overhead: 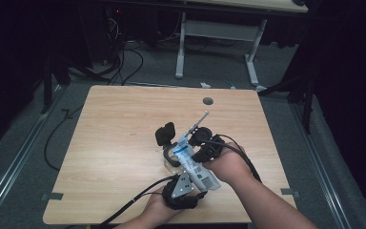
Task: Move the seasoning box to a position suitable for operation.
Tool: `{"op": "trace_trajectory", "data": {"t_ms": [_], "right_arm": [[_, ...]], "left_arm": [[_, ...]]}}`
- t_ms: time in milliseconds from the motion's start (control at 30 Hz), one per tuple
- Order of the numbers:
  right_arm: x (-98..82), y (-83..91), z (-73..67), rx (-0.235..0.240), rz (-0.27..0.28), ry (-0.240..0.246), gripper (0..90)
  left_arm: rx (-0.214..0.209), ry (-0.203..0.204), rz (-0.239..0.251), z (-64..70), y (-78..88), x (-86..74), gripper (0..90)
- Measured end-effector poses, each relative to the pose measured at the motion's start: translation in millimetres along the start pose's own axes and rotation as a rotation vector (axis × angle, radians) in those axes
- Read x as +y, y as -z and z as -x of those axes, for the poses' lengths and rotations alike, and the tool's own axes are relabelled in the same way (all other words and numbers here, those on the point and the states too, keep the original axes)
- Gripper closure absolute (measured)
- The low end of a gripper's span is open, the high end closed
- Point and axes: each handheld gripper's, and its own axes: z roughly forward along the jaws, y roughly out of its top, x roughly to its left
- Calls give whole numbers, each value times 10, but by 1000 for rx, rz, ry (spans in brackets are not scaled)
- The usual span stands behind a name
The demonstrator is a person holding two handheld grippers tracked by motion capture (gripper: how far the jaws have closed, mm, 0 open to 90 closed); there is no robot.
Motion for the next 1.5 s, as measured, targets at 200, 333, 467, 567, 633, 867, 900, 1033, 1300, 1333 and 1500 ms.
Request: {"op": "trace_trajectory", "data": {"t_ms": [200,333,467,567,633,867,900,1033,1300,1333,1500], "right_arm": [[30,21,-11,-8,4,5,896],[59,13,-16,-5,10,12,896],[71,7,-23,-6,6,8,897],[72,3,-23,-8,4,8,897],[67,-1,-20,-8,4,10,897],[82,11,-9,-2,4,15,896],[82,11,-9,-2,4,15,896],[107,9,-9,0,1,14,897],[143,5,-17,-7,-5,17,898],[146,3,-16,-8,-6,18,898],[166,-13,-3,-8,-3,20,898]], "left_arm": [[11,-8,15,9,-11,9,439],[15,-11,21,14,-7,5,441],[19,-5,21,3,-18,2,456],[16,-2,18,3,-18,4,463],[11,1,17,4,-15,7,467],[0,13,23,1,10,30,483],[0,13,23,1,10,30,483],[-13,24,30,-7,23,40,487],[-23,30,34,-13,55,64,498],[-23,30,32,-18,58,65,499],[-23,36,27,-40,62,69,500]]}}
